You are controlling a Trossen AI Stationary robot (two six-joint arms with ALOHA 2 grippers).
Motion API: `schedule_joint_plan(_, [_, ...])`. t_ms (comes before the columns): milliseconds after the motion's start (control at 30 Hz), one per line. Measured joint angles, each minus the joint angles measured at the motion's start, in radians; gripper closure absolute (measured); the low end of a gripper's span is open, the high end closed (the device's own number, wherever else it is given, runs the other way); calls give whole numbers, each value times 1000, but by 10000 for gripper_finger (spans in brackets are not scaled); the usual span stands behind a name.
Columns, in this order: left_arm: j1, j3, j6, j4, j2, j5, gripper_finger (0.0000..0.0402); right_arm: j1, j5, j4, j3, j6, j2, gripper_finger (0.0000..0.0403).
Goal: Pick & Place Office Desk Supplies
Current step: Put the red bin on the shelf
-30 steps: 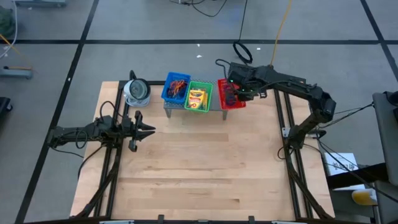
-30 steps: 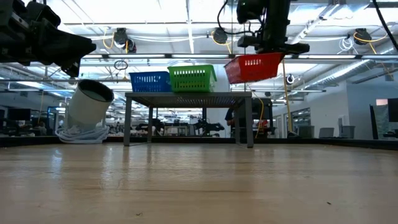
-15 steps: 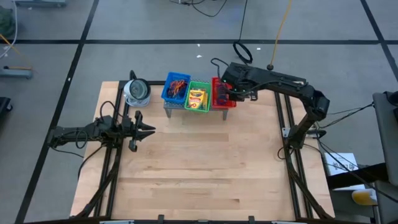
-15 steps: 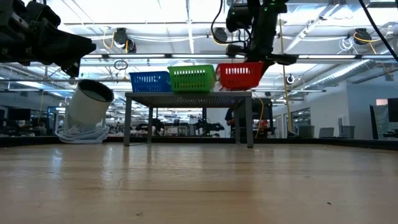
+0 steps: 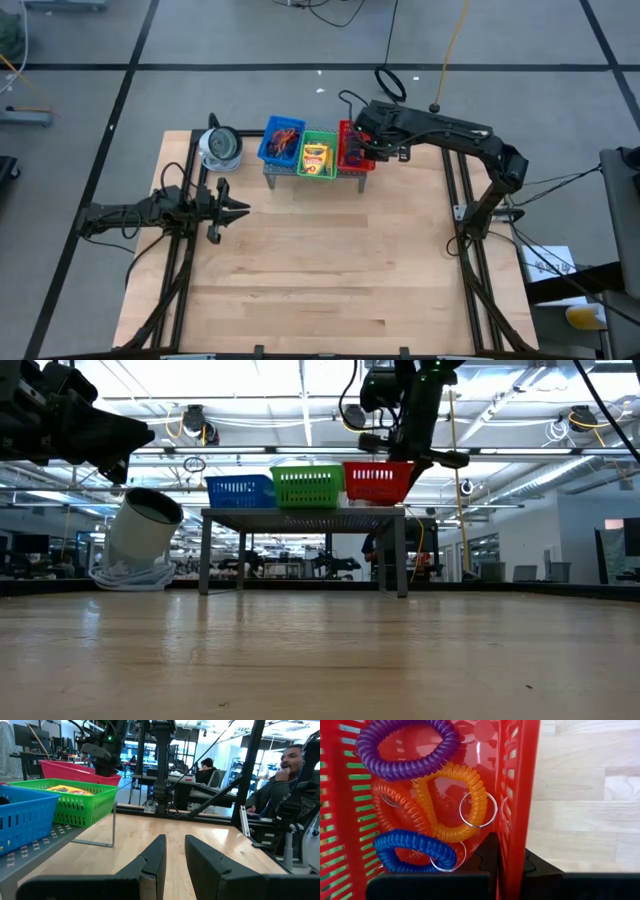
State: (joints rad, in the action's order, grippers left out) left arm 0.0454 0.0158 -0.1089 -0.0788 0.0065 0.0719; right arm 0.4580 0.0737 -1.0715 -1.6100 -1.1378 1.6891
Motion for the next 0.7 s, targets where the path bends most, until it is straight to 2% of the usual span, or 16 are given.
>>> schedule_joint_plan(700, [0,0,0,0,0,0,323,0,32,9,0,1,0,403])
